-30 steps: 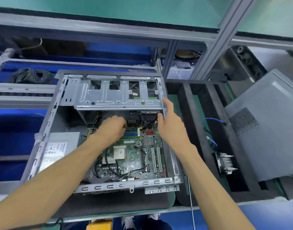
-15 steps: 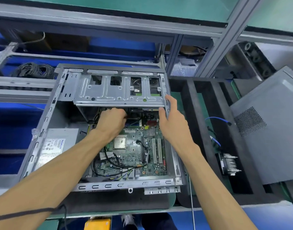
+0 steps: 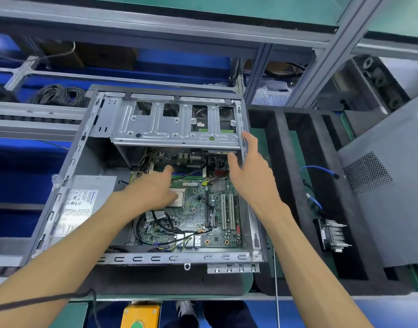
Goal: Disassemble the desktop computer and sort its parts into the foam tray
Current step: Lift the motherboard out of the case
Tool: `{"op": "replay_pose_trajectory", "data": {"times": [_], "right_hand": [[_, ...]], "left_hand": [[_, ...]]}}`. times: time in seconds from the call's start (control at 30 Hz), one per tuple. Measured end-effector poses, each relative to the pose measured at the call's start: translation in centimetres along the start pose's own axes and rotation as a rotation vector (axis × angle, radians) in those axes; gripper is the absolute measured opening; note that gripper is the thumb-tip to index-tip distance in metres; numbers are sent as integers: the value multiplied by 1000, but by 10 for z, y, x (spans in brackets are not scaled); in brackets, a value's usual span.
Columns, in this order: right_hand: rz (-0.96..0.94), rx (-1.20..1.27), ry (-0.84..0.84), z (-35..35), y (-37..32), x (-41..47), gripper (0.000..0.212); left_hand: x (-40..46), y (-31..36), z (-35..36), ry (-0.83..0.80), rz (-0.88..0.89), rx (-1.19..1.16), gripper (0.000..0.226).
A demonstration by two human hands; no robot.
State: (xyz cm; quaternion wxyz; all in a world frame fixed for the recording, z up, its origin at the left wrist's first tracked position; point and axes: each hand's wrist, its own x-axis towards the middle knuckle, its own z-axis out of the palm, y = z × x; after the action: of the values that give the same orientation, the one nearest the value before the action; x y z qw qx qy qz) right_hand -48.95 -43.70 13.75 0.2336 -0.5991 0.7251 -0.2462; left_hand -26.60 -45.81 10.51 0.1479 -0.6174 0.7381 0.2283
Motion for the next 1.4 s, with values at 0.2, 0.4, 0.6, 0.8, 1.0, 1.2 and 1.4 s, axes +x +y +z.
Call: {"op": "replay_pose_trajectory", "data": {"times": [0.2, 0.4, 0.6, 0.8, 1.0, 1.2, 1.4], "right_hand": [[-22, -27, -5, 0, 2, 1, 61], [-34, -18, -13, 1, 3, 1, 63], [-20, -8, -25, 1, 3, 1, 64], [-24, -32, -16, 0, 3, 2, 66], [-32, -40, -11, 0, 3, 2, 66], [-45, -31, 3, 2, 4, 1, 66], [-46, -18, -1, 2, 4, 0, 67]], "left_hand": [[3, 2, -4, -101, 54, -241, 27], [-12, 2, -2, -188, 155, -211, 51], [-15, 30, 3, -364, 107, -51, 62], [-22, 29, 5, -270, -31, 149, 92], [-44, 25, 4, 106, 30, 327, 89], [-57, 40, -1, 528, 602, 192, 49], [-42, 53, -6, -139, 570, 164, 27]]}}
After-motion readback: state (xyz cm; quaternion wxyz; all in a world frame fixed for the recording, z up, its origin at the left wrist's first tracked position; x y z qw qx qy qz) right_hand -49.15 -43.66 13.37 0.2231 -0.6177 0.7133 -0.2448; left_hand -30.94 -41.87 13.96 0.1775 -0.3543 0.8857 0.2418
